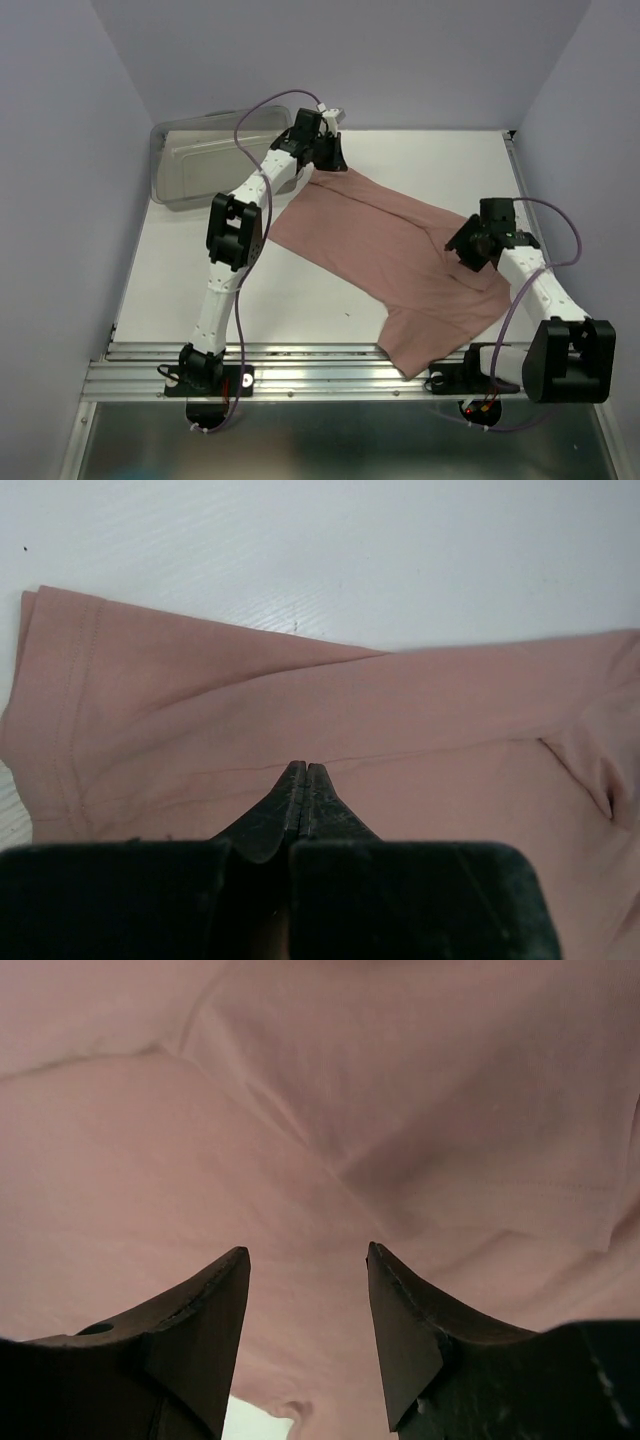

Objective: Roll the t-shirts
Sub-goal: Fold the T-shirt at the center of the board.

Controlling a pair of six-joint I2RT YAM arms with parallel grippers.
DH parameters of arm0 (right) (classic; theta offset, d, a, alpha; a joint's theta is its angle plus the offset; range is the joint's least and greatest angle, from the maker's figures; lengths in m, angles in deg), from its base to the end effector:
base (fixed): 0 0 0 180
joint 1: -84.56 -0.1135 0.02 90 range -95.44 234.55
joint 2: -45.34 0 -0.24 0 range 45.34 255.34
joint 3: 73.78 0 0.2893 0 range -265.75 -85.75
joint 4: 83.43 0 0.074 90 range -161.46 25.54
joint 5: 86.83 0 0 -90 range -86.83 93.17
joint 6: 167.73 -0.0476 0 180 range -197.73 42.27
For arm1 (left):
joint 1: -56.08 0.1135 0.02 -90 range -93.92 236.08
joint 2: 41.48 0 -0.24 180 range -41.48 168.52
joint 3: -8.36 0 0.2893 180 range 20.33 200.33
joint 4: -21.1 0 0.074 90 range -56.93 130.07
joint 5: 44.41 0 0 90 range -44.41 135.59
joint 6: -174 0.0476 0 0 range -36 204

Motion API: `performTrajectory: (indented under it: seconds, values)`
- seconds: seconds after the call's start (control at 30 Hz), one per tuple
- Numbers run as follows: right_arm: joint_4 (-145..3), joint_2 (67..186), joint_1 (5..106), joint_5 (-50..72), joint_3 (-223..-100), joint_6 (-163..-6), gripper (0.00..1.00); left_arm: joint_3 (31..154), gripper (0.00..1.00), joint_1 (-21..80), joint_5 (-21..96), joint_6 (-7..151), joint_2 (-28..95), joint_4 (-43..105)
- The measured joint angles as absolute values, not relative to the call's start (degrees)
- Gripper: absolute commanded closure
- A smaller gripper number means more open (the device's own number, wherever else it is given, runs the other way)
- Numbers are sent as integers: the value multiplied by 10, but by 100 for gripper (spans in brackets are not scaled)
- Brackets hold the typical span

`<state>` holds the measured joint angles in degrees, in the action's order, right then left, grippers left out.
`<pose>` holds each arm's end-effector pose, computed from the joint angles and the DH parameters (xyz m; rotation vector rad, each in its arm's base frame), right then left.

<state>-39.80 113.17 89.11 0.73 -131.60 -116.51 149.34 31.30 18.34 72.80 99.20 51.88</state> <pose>0.2853 -0.0247 0.1876 0.9453 2.3320 0.1920 0.5313 -0.2693 0.2081 0.5472 2.0886 -0.8707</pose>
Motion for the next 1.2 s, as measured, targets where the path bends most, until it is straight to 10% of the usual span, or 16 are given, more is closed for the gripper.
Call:
performTrajectory:
  seconds: [0.43, 0.73, 1.2]
  values:
    - [-382, 1209, 833, -89, -1279, -1202, 50, 1468, 100, 313, 194, 728, 949, 521]
    - [-397, 1213, 833, -100, -1272, -1198, 99, 1467, 100, 313, 195, 728, 949, 527]
    - [-313, 1155, 833, -27, -1353, -1139, 99, 1467, 100, 313, 197, 727, 949, 526]
